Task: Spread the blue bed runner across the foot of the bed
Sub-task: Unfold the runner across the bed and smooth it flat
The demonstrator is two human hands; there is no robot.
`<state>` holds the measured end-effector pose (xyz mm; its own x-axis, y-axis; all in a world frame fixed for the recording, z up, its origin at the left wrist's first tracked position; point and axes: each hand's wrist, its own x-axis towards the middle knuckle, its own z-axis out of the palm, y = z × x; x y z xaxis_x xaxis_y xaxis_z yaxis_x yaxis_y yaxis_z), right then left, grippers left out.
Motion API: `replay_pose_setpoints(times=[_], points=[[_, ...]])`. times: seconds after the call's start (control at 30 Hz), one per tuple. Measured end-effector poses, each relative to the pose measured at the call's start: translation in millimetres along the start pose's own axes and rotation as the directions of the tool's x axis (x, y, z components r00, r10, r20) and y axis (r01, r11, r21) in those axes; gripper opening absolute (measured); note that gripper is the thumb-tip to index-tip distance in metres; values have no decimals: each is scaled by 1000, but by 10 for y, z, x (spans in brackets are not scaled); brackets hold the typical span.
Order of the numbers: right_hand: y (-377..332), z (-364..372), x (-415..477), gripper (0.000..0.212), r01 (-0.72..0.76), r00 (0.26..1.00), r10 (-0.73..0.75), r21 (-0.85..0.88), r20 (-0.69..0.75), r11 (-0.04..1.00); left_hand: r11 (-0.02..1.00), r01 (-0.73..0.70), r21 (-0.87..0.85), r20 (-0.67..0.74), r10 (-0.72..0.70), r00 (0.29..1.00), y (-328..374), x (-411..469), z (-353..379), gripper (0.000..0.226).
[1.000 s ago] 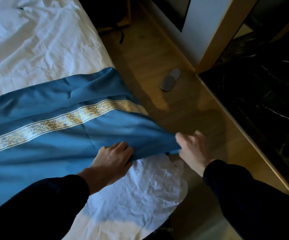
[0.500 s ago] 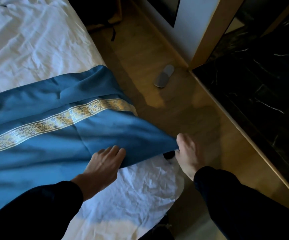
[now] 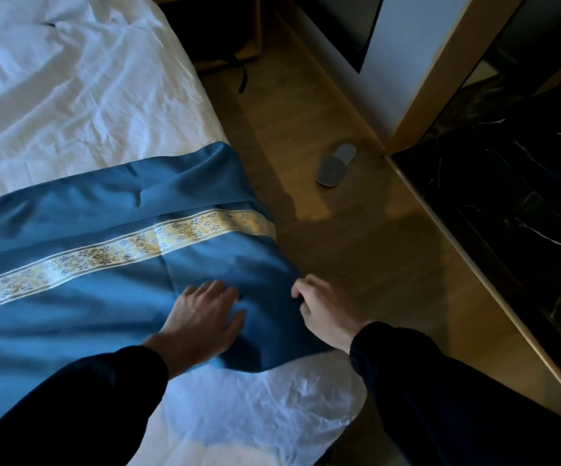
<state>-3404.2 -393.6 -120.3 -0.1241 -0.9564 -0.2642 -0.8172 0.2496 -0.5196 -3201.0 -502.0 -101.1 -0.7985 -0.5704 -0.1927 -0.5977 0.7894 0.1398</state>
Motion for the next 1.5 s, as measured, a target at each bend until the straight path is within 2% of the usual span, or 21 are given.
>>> replay_pose_setpoints(times=[0.13,0.27,0.37,0.53,0.63,0.77,0.87,0.93,1.03,1.07,1.17,1.27,1.37,1.43,1.5], points=[[-248,-79,358,26,122,992,-123,-57,-21,991,983,151,106,-1,-152,988,-202,247,-56,33],[-453,-139,771,28,195,981,-195,-106,10,975,960,277,51,35,-278,960,-467,440,-202,41],[-620,-170,1085,28,221,975,-220,-137,24,966,935,356,-4,8,-356,935,-719,527,-305,48],[-945,-204,1667,23,241,968,-249,-189,-23,952,935,338,-108,-107,-349,931,-1287,640,-510,52],[-1205,-293,2102,32,215,973,-225,-170,-43,962,892,408,-195,-128,-436,891,-1719,755,-639,36],[-1481,-327,2756,48,132,991,-130,-216,22,967,840,519,-158,-34,-530,847,-2368,918,-682,48],[-1588,-263,3163,61,68,993,-41,-256,109,964,829,543,-137,85,-536,840,-2766,1010,-625,48],[-1594,-206,3311,51,81,987,-43,-249,153,965,814,555,-168,126,-541,831,-2958,1066,-578,37],[-1602,-139,3418,12,89,985,-52,-223,165,971,824,539,-176,69,-535,842,-3181,1098,-563,21],[-1633,-132,3466,7,79,989,-51,-202,141,976,834,525,-169,40,-526,849,-3261,1107,-579,21],[-1858,-168,3743,17,65,998,-63,-168,15,984,842,507,-185,-82,-528,846,-3565,1185,-727,21],[-2072,-232,4058,17,58,990,-74,-132,-123,990,851,506,-141,-166,-524,836,-3869,1348,-922,20],[-2155,-184,4223,9,66,991,-72,-58,-110,996,823,557,-110,-177,-568,804,-4069,1455,-952,21],[-2169,-101,4225,29,26,1000,-27,-85,-4,996,790,597,-138,-83,-610,788,-4110,1425,-836,25],[-2180,1,4152,49,3,998,13,-229,65,973,783,596,-178,-3,-606,795,-4086,1329,-679,43]])
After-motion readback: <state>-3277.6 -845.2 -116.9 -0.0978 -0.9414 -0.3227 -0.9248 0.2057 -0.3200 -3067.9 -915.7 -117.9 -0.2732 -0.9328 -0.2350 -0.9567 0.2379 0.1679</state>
